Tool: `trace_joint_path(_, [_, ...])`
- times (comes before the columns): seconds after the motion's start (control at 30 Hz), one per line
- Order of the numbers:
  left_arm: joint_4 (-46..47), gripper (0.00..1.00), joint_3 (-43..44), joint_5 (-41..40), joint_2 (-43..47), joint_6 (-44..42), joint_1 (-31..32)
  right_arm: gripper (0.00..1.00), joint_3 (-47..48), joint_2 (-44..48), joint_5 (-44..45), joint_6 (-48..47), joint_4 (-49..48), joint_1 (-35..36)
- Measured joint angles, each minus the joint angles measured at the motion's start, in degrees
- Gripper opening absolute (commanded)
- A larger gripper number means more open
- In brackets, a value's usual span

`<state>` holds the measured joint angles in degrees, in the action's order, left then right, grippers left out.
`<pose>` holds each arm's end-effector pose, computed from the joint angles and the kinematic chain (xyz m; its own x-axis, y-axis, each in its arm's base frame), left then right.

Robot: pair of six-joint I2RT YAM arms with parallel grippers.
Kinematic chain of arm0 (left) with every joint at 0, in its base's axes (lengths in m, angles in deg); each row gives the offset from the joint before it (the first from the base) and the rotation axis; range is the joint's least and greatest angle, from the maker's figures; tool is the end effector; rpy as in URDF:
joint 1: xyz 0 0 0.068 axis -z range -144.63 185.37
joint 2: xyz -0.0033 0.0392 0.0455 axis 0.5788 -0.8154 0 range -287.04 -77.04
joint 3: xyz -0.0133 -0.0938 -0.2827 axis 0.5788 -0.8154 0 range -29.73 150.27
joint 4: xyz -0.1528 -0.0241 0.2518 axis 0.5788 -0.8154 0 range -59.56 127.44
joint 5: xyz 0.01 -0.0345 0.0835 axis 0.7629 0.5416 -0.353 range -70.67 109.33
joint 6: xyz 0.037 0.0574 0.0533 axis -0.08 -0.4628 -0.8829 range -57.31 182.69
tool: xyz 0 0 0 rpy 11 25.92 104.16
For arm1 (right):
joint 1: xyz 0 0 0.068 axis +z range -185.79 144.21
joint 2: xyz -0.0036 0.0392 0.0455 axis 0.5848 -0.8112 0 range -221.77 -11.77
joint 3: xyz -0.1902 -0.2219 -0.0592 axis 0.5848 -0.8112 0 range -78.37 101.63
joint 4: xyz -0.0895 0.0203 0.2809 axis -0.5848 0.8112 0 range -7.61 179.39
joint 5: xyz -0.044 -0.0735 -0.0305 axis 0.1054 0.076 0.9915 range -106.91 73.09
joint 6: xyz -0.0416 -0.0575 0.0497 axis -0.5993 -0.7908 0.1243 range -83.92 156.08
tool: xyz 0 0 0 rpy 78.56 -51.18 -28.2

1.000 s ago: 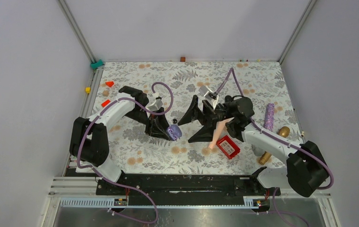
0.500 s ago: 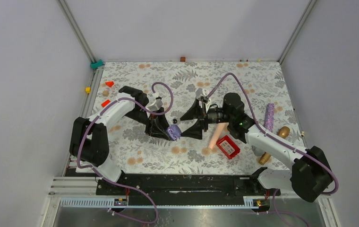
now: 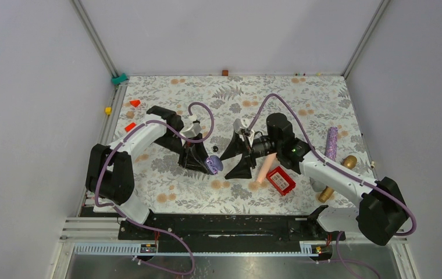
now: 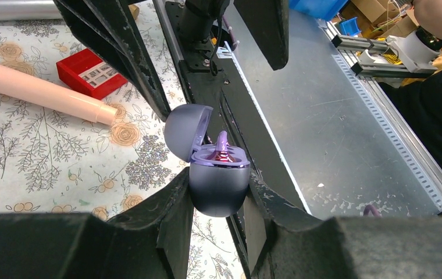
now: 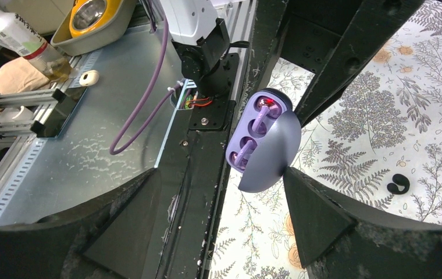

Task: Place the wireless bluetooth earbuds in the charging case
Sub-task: Close the charging case, then place the charging case at the center of the board.

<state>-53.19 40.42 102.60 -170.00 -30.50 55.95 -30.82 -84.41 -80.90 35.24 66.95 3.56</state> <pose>0.2395 -0.1712 0.2734 -0.2803 0.2302 -0.9319 0.8758 -0.3360 -0.3465 0.2034 0.2558 0.3075 -0.1155 -0.1029 -0.9880 -0.9650 -0.2241 0.1362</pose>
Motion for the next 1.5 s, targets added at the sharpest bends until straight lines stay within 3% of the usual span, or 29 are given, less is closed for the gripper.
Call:
trace_joint_path(0.27, [0.20,0.00,0.00,-0.33,0.00,0.00,-0.02,0.91,-0.02,0.04,-4.70,1.70,-2.01,0.37])
trace_joint_path(0.53, [0.31,0.00,0.00,0.09,0.00,-0.02,-0.02,0.93,-4.68,0.13,-11.23,20.17,-25.27,1.27])
trace_joint_path(0.7, [0.31,0.00,0.00,0.09,0.00,-0.02,-0.02,0.93,-4.68,1.07,-11.45,19.47,-24.74,1.27])
trace_joint_path(0.73, [0.31,0.00,0.00,0.09,0.00,-0.02,-0.11,0.97,-4.66,1.27,-10.93,18.62,-23.76,1.27])
trace_joint_path(0.93, [0.42,0.00,0.00,0.63,0.50,-0.02,-1.33,0.99,-2.93,2.29,0.90,8.39,-11.15,1.05])
trace_joint_path(1.2, [0.31,0.00,2.45,-1.73,4.74,0.42,-2.16,0.99,-2.60,2.75,18.93,0.83,-3.04,-1.20])
trace_joint_path(1.33, [6.99,0.00,3.45,-8.83,4.92,9.49,-2.05,0.99,-2.16,2.73,23.04,-1.33,-0.46,-2.12])
trace_joint_path(1.5, [31.12,0.00,-6.99,-25.05,10.08,30.82,0.15,1.00,-1.75,2.75,24.52,-2.51,0.42,-3.26])
